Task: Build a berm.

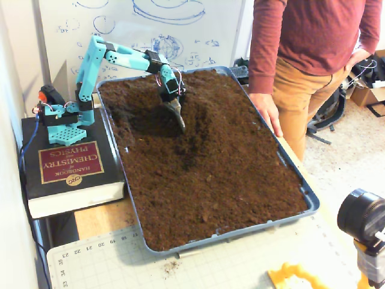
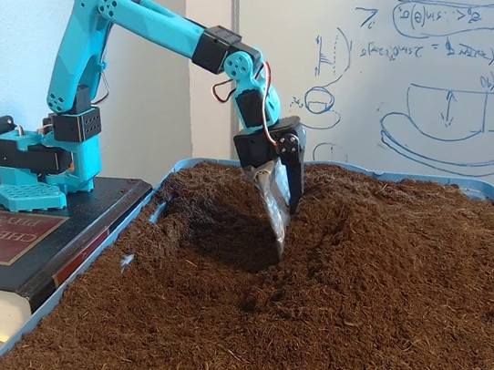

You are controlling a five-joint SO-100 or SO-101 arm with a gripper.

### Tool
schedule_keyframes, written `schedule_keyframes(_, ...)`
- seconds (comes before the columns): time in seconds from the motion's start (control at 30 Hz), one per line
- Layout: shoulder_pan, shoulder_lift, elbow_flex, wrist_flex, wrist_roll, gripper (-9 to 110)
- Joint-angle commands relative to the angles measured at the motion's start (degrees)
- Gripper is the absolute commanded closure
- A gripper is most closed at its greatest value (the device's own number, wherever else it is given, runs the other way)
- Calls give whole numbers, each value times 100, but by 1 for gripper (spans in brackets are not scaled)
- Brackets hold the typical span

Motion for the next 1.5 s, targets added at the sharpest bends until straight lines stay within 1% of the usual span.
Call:
schedule_keyframes(0.0,0,861,-580,483,70,101)
schedule_keyframes(0.27,0,2004,-650,2865,9,101)
schedule_keyframes(0.4,-35,2479,-527,3779,-26,101)
schedule_keyframes(0.5,-299,2505,-193,4175,-35,101)
schedule_keyframes(0.63,-686,2584,501,3762,62,101)
schedule_keyframes(0.73,-1028,2584,1178,2953,105,101)
schedule_keyframes(0.87,-1485,2575,2294,1644,615,101)
schedule_keyframes(1.0,-1890,2584,3050,870,1037,101)
schedule_keyframes(1.17,-2039,2479,3340,694,1099,101)
schedule_keyframes(1.3,-2338,2382,3261,677,1143,101)
schedule_keyframes(1.47,-2689,2303,3261,369,1723,101)
